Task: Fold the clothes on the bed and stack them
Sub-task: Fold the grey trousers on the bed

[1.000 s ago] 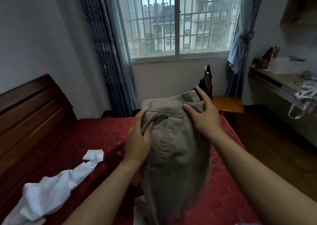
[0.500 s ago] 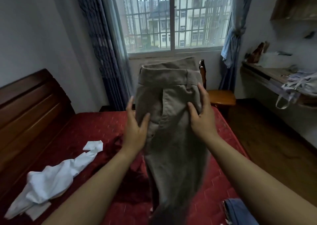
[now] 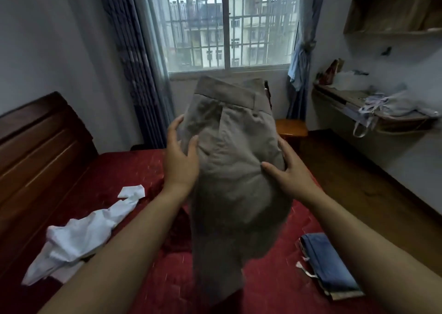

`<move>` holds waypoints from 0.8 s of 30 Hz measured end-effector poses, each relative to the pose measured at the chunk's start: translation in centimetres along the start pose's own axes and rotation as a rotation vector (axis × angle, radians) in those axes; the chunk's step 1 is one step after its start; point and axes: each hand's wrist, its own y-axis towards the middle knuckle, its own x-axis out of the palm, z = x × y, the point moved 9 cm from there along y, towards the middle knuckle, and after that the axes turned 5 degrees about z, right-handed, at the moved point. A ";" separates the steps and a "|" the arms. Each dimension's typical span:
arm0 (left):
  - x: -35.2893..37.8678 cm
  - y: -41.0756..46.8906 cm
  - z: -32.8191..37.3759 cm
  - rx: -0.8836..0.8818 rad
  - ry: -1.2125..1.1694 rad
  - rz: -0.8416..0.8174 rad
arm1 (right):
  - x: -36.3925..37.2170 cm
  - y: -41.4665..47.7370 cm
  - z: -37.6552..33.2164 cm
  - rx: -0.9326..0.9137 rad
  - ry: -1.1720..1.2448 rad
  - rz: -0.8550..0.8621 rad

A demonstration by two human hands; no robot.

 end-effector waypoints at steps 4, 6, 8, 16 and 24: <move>-1.3 -1.4 0.5 0.002 0.032 -0.017 | 0.0 -2.1 -1.4 -0.014 -0.017 0.098; -1.1 -1.7 0.2 -0.025 0.008 -0.071 | -0.1 -2.3 -1.6 -0.034 -0.055 0.117; -0.6 -3.1 -0.8 -0.021 0.005 -0.182 | 0.1 -2.8 -0.8 -0.029 -0.072 0.110; 4.6 -6.9 -11.4 -0.136 0.092 -0.360 | 1.7 -3.7 10.2 0.116 -0.146 0.076; 17.3 -3.0 -31.3 -0.331 0.198 -0.432 | 5.8 7.7 30.0 0.301 -0.164 -0.005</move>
